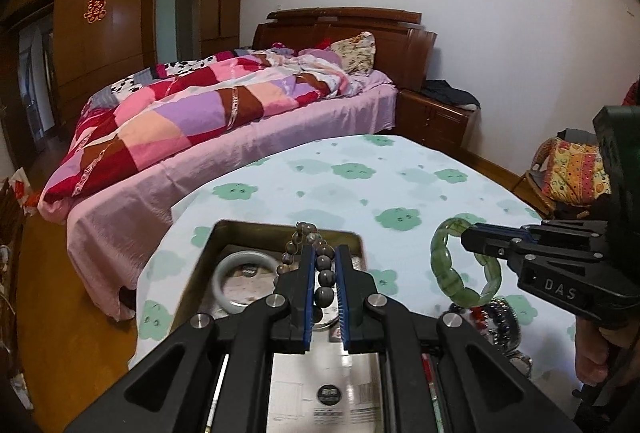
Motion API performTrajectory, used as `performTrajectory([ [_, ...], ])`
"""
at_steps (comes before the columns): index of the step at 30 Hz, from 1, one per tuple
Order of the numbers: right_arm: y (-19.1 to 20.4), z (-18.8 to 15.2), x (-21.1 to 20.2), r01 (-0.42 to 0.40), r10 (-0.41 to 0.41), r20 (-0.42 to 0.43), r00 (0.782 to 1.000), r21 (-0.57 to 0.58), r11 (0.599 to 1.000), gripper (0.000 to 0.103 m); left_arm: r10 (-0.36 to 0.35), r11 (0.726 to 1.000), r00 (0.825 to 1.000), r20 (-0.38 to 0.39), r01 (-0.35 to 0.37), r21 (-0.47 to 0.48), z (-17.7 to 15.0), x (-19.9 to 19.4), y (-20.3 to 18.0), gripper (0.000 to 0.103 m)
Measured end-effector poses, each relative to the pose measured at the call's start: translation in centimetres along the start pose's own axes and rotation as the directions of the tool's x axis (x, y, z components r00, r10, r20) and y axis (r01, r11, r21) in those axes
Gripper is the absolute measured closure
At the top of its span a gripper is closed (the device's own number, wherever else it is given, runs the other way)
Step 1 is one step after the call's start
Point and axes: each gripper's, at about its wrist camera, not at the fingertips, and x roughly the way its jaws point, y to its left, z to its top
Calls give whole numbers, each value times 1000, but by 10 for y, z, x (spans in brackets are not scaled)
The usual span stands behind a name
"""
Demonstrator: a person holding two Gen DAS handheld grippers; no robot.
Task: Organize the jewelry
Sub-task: 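Lift the grey bracelet with the left tool while the right tool grasps the green bangle, then lower the green bangle into the tin with the right tool while the left holds the grey bracelet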
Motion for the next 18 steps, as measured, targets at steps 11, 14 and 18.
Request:
performTrajectory([
  [11, 29, 7, 11, -40, 40, -7, 999, -44, 998, 94, 42, 999, 999, -29, -43, -29, -8, 6, 21, 94],
  [14, 37, 9, 14, -51, 51, -10, 999, -58, 997, 93, 51, 998, 998, -34, -52, -37, -10, 6, 27, 94],
  [18, 47, 12, 17, -63, 63, -12, 998, -76, 995, 94, 74, 996, 997, -29, -75, -39, -11, 4, 33, 94],
])
